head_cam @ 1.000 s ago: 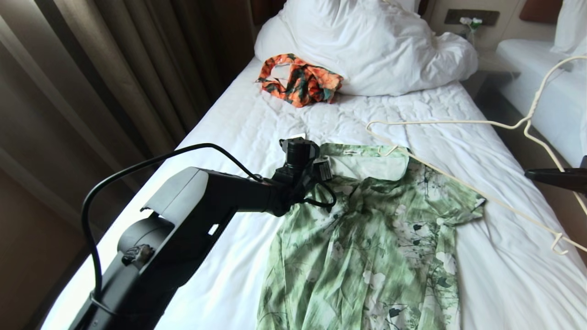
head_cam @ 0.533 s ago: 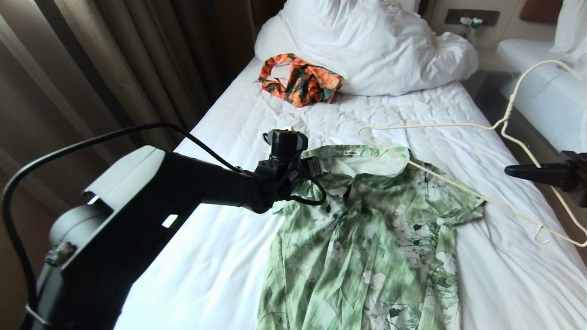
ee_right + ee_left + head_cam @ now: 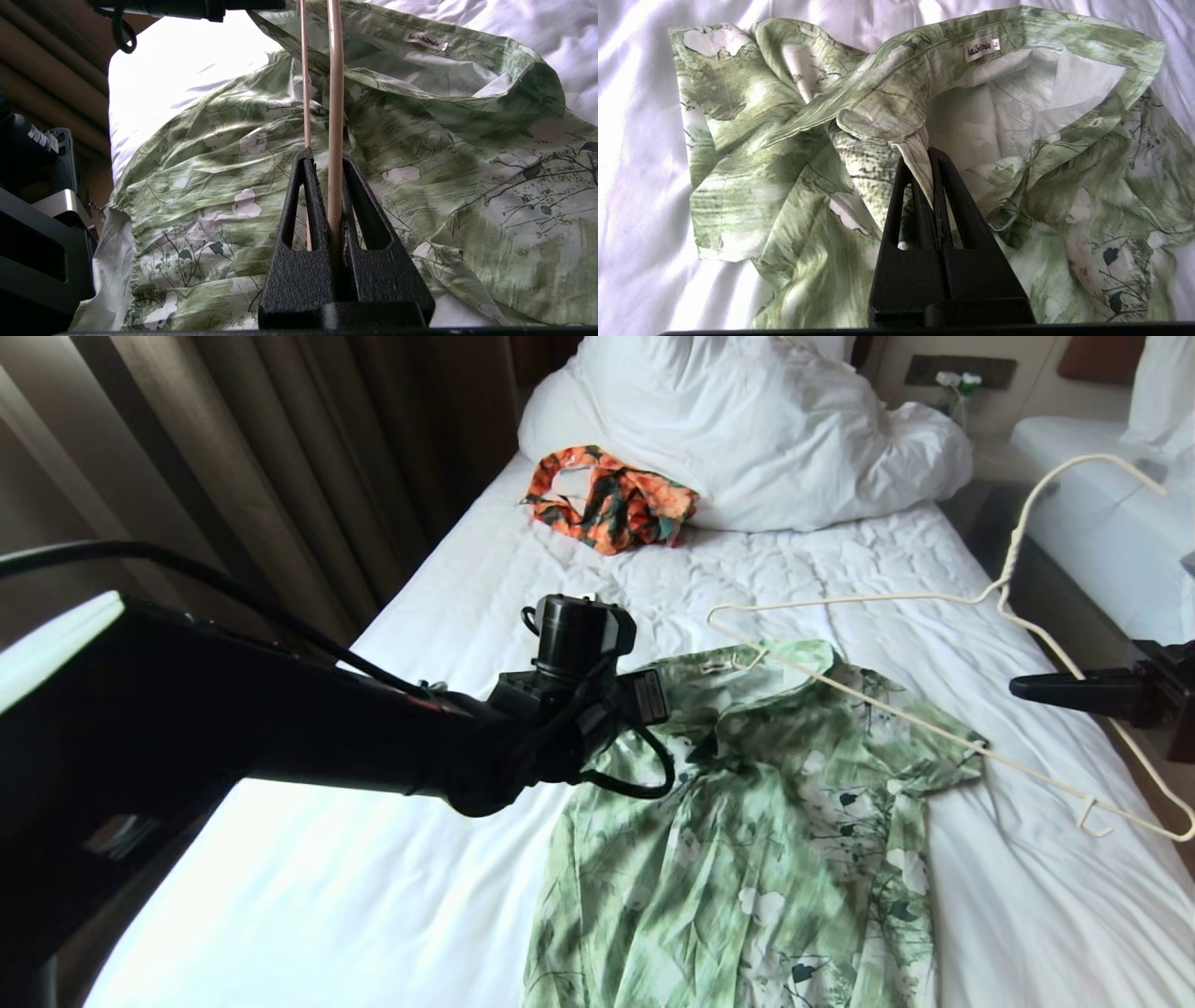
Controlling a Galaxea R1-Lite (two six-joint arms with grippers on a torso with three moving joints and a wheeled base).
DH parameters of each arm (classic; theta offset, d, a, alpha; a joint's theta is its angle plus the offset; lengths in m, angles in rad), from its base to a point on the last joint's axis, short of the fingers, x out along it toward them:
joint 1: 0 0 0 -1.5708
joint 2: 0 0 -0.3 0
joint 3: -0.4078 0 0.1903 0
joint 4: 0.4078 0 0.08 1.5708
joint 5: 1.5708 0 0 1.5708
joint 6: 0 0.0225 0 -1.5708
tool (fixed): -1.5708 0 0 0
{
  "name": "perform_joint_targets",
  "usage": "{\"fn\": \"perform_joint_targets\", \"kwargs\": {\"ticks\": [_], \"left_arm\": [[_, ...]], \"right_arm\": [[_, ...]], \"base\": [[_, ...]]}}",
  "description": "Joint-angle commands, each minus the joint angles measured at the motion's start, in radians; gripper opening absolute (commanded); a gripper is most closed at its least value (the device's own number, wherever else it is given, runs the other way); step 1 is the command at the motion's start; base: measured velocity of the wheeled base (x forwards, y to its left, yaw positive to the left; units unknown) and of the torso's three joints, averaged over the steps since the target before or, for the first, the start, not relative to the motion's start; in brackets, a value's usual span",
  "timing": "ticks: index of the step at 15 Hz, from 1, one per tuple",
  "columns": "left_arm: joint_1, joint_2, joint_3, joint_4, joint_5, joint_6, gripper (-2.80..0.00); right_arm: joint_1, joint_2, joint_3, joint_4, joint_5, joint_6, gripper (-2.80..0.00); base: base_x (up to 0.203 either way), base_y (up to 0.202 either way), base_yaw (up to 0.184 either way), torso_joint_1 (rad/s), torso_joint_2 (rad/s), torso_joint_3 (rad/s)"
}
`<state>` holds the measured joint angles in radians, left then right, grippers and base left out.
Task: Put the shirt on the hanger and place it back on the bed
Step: Hook one side of the shirt onto the hanger
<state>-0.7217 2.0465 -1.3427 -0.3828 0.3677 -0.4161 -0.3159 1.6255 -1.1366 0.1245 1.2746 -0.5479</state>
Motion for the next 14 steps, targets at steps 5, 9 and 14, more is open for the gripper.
{"fn": "perform_joint_targets", "kwargs": {"ticks": [5,9,14], "left_arm": [[-0.039,-0.06,0.023,-0.001,0.022,-0.018,-2.8],[-0.04,-0.08,0.018,-0.001,0.02,-0.018,-2.8],[-0.047,-0.1,0.017,-0.001,0.019,-0.018,-2.8]], "right_arm": [[0.135,0.061,0.004,-0.063,-0.104,0.01,-2.8],[0.166,0.104,-0.006,-0.1,-0.139,0.016,-2.8],[0.184,0.142,-0.009,-0.149,-0.157,0.019,-2.8]], "base": [[0.0,0.0,0.0,0.0,0.0,0.0],[0.0,0.0,0.0,0.0,0.0,0.0],[0.0,0.0,0.0,0.0,0.0,0.0]]}}
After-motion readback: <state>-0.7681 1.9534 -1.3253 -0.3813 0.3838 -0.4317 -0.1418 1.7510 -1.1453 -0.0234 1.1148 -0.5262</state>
